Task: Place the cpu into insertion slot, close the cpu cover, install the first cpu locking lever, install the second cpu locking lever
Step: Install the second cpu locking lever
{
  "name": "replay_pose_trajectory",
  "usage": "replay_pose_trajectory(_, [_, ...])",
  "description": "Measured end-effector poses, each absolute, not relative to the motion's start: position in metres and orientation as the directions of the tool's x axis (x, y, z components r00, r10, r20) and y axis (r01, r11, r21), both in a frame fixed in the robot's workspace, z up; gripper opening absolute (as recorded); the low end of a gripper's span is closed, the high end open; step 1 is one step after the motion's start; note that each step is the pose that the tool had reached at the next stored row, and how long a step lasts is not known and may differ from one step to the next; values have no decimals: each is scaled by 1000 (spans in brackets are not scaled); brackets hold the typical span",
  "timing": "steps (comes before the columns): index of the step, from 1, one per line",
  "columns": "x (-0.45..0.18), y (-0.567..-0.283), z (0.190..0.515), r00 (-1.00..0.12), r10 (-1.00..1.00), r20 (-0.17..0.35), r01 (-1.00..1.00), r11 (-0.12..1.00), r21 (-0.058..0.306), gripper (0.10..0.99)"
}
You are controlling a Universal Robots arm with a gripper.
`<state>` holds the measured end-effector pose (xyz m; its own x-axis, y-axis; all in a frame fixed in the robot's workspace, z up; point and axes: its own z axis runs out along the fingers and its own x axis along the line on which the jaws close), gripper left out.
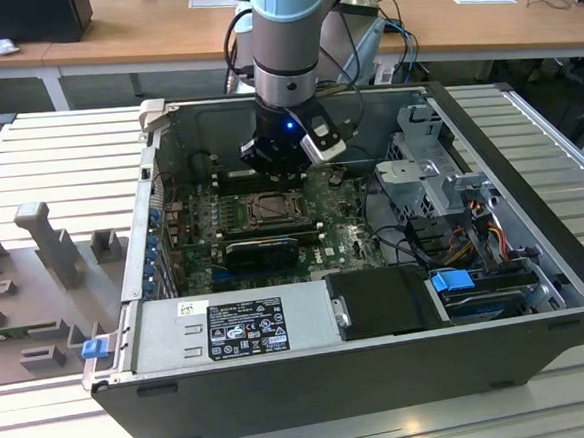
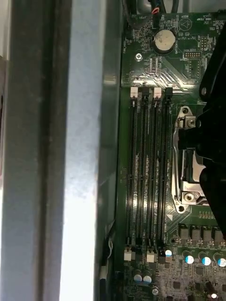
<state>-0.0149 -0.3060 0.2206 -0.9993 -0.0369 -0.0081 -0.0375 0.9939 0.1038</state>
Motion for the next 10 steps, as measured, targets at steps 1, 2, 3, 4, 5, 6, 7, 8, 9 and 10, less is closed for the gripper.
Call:
replay_pose_trajectory(1, [-15,-306,225,-999,-37,-8,-38,994,104,106])
replay_pose_trajectory(2, [-15,-306,231,-999,-37,-8,-38,994,104,106])
replay_pose_trajectory(3, [-15,-306,235,-999,-37,-8,-38,994,104,106])
replay_pose_trajectory(4, [-15,-306,245,-999,-37,-8,-38,994,104,106])
replay_pose_trajectory(5, [-15,-306,250,-999,-37,-8,-38,994,104,106])
replay_pose_trajectory(6, [-15,-307,250,-999,-37,-8,-38,994,104,106])
replay_pose_trajectory(7, [-15,-308,250,-999,-37,-8,-38,994,104,106])
replay_pose_trajectory(8, [-15,-311,250,-999,-37,-8,-38,994,104,106])
replay_pose_trajectory(9, [-15,-313,250,-999,-37,-8,-38,994,104,106])
replay_pose_trajectory(10, [-16,-316,250,-999,-37,-8,-37,994,104,106])
